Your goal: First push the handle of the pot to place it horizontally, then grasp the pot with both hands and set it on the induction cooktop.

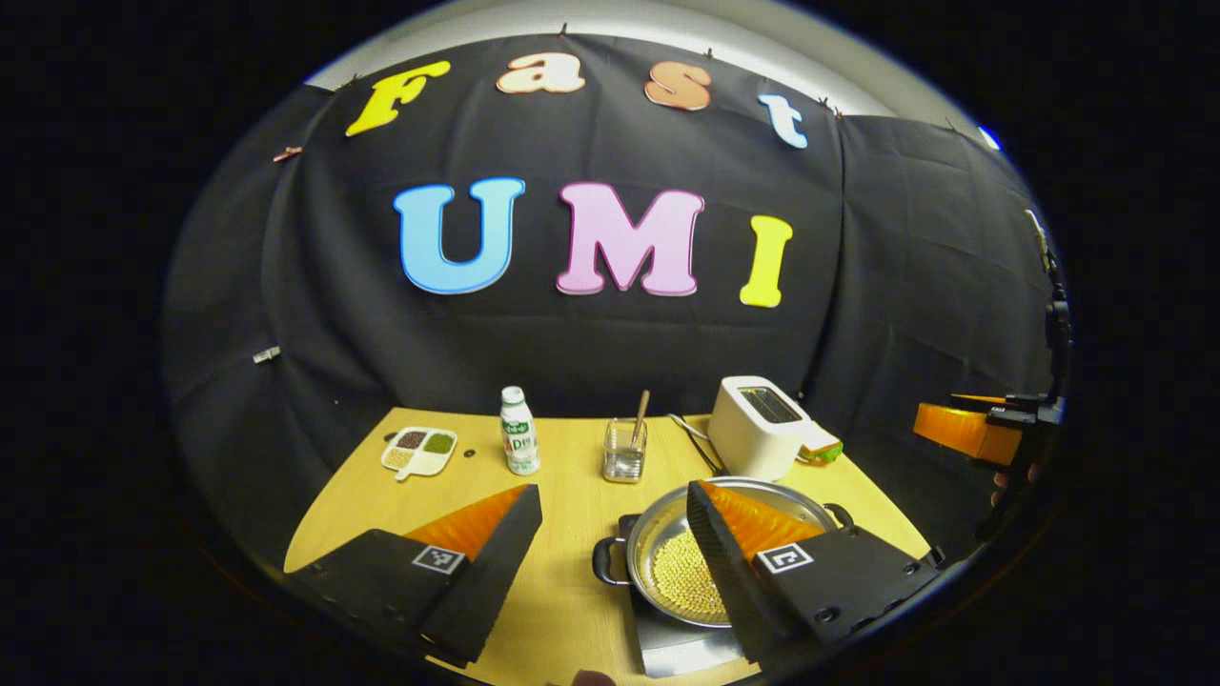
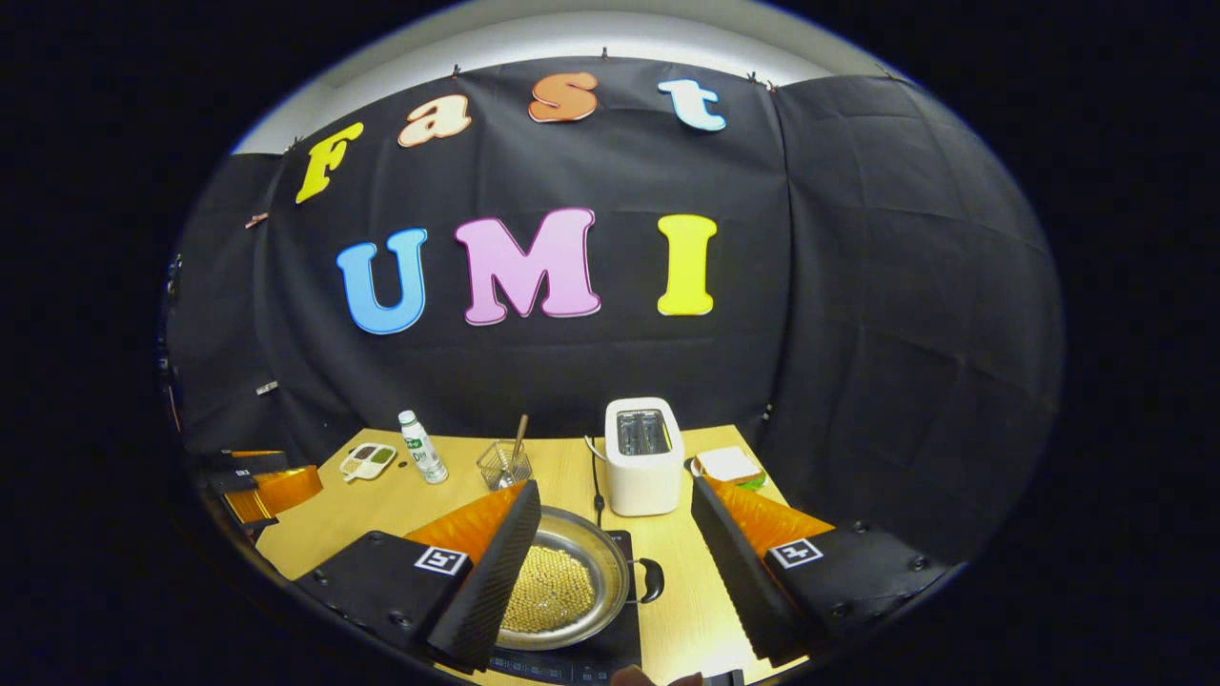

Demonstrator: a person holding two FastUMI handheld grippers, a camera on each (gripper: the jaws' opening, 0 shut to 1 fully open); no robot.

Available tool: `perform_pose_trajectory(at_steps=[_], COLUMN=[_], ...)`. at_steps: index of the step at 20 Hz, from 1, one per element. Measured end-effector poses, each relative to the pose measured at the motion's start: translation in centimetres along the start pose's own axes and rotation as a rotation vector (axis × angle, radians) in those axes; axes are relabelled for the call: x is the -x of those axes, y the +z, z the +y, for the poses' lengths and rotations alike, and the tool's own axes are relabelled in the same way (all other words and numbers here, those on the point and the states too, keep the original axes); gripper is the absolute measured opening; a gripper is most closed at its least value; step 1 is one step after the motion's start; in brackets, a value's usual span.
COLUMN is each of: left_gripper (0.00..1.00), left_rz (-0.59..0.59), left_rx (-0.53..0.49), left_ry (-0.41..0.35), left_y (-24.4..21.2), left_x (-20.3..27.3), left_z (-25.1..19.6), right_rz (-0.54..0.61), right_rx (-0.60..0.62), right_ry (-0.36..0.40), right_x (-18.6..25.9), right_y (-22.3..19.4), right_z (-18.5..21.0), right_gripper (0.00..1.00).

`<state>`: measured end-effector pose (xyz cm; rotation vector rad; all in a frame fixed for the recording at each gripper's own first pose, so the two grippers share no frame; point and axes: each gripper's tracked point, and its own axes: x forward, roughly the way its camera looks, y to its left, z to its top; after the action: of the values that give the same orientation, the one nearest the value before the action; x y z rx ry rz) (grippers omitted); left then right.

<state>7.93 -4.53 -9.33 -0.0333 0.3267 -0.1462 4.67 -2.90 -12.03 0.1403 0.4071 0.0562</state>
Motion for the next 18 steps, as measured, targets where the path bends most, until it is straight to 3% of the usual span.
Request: perform_pose_trajectory(at_steps=[7,13,18], left_gripper=[0.95,0.95,0.95], left_rz=[-0.18,-0.305,-0.323], left_rx=[-0.022,-0.052,-0.048], left_ry=[0.049,0.057,0.058], left_y=[5.9,9.0,9.1], left_x=[4.6,8.7,10.1], left_z=[2.4,3.3,3.6], right_rz=[-0.243,-0.331,-0.353], right_rx=[0.101,0.113,0.099], right_ry=[-0.019,-0.013,-0.009], right_x=[4.7,7.3,8.3], right_y=[6.6,8.8,9.5], right_z=[2.7,4.6,5.5], right_gripper=[0.98,0.97,0.96])
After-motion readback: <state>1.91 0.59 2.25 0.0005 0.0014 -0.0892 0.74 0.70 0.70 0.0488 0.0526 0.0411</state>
